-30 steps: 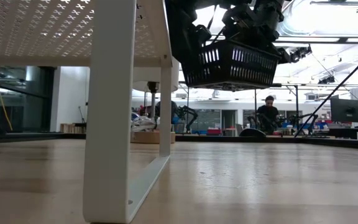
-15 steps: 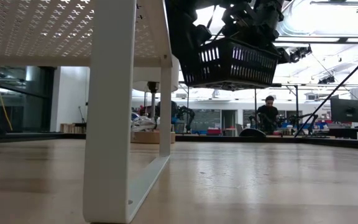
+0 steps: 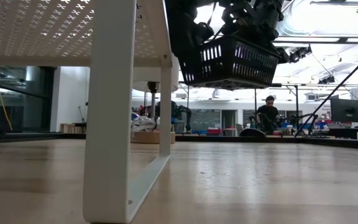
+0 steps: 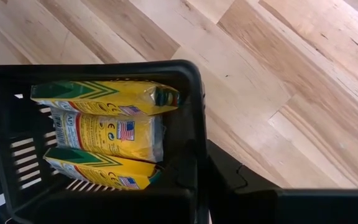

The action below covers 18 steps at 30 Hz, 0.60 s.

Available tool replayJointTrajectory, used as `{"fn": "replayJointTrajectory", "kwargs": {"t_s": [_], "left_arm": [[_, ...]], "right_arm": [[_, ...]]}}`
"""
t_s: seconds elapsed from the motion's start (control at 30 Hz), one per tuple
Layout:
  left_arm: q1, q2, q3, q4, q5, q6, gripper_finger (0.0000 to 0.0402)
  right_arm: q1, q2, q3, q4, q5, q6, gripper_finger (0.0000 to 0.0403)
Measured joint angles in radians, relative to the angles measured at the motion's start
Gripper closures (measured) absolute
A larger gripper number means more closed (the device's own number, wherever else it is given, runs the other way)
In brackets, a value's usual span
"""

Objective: Pick & Place Office Desk Supplies
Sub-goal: Put the black bin on the shelf

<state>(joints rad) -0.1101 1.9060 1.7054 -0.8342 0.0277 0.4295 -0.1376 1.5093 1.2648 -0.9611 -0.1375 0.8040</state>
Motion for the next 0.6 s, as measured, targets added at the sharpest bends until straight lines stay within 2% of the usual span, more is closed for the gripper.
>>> {"fn": "replayJointTrajectory", "kwargs": {"t_s": [0.13,0.6], "left_arm": [[-0.005,-0.001,0.000,0.001,-0.001,0.015,0.0396],[-0.014,-0.001,0.000,-0.002,-0.009,0.022,0.0400]], "right_arm": [[0.003,0.000,0.000,0.001,-0.003,0.000,0.0399],[0.008,0.000,0.000,0.002,-0.021,-0.019,0.0399]]}}
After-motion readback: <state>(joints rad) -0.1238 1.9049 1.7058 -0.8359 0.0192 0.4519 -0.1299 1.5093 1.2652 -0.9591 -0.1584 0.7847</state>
